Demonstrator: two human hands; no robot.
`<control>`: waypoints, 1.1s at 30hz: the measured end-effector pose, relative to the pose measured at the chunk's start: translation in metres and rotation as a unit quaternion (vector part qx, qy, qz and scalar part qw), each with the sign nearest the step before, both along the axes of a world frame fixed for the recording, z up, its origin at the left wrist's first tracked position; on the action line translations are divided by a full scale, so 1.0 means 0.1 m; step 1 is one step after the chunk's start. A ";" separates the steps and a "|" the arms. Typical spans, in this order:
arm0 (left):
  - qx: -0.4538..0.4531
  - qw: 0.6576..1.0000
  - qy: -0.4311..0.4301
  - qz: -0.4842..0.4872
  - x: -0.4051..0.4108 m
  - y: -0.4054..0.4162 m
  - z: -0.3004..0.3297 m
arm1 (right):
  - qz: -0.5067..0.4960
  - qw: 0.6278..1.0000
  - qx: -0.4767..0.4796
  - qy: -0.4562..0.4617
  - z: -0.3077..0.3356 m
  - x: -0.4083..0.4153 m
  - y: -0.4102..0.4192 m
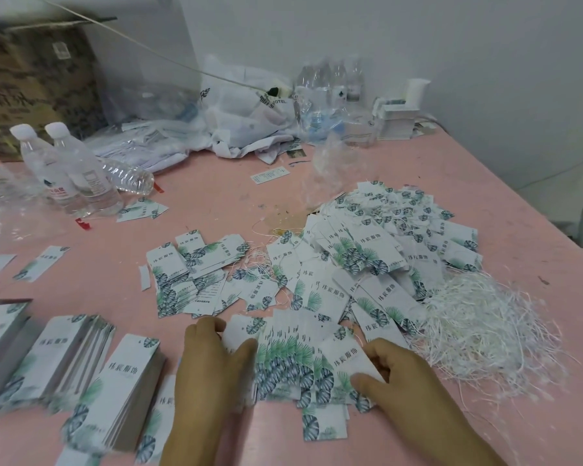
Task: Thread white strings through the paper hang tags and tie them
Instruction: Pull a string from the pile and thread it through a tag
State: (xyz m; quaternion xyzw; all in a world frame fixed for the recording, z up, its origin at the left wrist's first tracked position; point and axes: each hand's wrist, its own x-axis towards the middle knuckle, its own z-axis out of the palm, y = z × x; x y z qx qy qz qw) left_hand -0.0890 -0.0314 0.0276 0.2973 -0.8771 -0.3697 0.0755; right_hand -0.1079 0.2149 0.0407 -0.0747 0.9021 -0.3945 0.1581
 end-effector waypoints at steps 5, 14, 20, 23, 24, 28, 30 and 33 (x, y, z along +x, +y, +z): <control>-0.004 1.000 0.014 0.001 0.01 0.01 0.02 | -0.016 0.990 -0.140 -0.019 0.01 -0.05 0.04; -0.004 0.998 0.063 0.022 0.03 -0.07 0.01 | -0.098 0.954 -0.282 -0.017 -0.04 -0.12 -0.03; 0.038 0.996 0.082 -0.024 0.05 -0.14 0.07 | -0.102 0.955 -0.278 0.010 -0.06 -0.07 0.04; 0.144 0.980 0.140 0.011 0.10 -0.20 0.12 | -0.108 0.948 -0.297 0.020 -0.06 -0.06 0.05; 0.188 0.968 0.165 0.026 0.12 -0.17 0.15 | -0.105 0.946 -0.307 0.019 -0.06 -0.05 0.05; 0.344 0.918 0.195 -0.005 0.16 0.22 0.29 | -0.087 0.925 -0.369 -0.011 0.00 0.01 0.02; 0.361 0.909 0.201 -0.048 0.17 0.44 0.25 | -0.077 0.911 -0.403 -0.041 0.01 0.06 -0.01; 0.374 0.900 0.216 -0.067 0.17 0.66 0.18 | -0.062 0.911 -0.403 -0.051 0.02 0.12 -0.11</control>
